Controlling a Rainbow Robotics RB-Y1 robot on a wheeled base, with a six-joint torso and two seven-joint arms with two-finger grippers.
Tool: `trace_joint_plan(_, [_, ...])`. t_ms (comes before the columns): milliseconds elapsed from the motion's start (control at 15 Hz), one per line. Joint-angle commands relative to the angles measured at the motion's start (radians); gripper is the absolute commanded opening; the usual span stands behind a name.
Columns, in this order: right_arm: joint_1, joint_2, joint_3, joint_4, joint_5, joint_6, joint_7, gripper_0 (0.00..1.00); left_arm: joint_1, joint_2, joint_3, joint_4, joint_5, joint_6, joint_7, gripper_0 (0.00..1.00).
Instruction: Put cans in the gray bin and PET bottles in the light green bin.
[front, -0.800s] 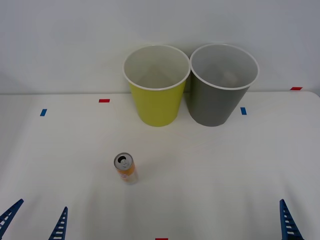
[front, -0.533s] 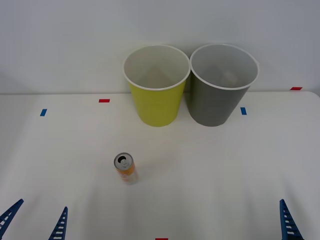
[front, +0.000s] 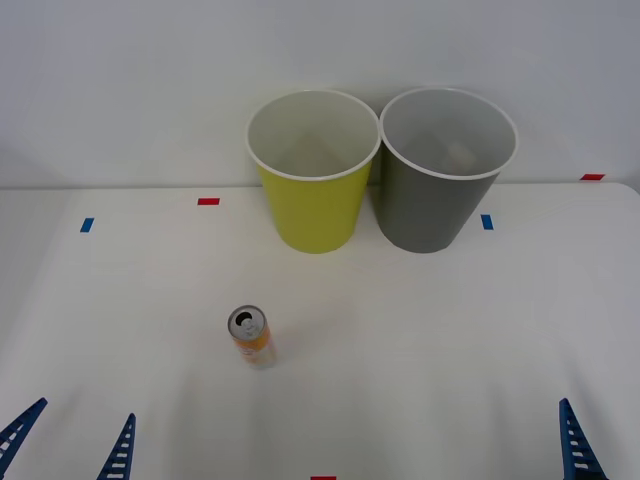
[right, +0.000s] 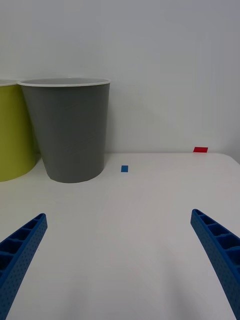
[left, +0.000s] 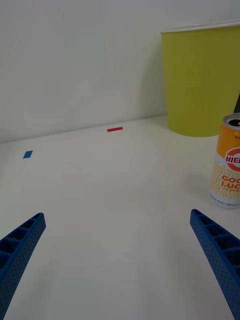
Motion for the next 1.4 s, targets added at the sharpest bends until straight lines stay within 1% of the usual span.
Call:
trace_joint_plan(67, [0.0,0.0,0.0,0.0,0.0,0.0,0.0,1.0,0.0,0.0,0.0,0.0,0.0,0.0,0.0,1.0])
trace_joint_plan(1400, [0.0,0.0,0.0,0.0,0.0,0.0,0.0,1.0,0.0,0.0,0.0,0.0,0.0,0.0,0.0,1.0])
